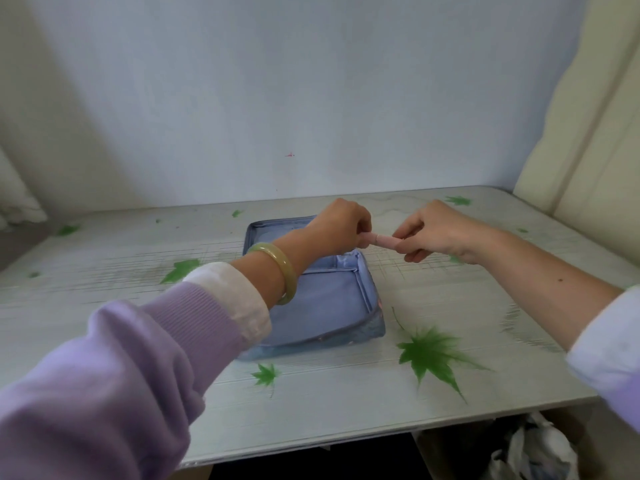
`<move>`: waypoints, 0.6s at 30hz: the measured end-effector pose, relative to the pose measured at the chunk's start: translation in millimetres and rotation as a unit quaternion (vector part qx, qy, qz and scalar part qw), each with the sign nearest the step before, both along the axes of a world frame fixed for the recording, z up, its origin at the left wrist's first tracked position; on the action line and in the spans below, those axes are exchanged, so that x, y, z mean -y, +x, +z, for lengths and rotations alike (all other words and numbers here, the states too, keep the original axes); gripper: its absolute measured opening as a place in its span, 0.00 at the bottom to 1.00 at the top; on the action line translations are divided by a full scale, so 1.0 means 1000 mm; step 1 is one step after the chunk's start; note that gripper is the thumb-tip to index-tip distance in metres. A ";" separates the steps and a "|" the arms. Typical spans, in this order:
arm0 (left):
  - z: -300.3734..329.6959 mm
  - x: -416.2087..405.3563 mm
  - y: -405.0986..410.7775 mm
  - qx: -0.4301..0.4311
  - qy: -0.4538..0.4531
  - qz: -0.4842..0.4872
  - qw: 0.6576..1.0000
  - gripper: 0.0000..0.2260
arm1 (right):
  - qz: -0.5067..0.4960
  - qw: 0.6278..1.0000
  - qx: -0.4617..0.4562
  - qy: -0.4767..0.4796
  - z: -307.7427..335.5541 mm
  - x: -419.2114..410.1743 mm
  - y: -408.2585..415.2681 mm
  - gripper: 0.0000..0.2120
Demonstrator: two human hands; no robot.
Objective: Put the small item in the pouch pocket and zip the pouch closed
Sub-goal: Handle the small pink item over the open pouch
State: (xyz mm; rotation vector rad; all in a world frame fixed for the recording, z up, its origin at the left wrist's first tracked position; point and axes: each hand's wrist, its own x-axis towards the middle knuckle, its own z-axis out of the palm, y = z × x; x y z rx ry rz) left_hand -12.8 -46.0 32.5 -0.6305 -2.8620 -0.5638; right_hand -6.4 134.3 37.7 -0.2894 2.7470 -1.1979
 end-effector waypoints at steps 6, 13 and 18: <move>0.010 0.024 0.000 -0.009 0.022 0.032 0.999 0.06 | 0.025 1.000 -0.006 0.004 0.016 0.021 -0.008 0.08; 0.017 0.052 0.003 -0.013 0.029 0.058 0.998 0.07 | 0.058 0.998 -0.006 -0.009 0.027 0.051 -0.011 0.28; 0.016 0.070 0.002 -0.016 0.027 0.082 0.996 0.08 | 0.073 0.997 -0.012 0.010 0.028 0.073 -0.019 0.28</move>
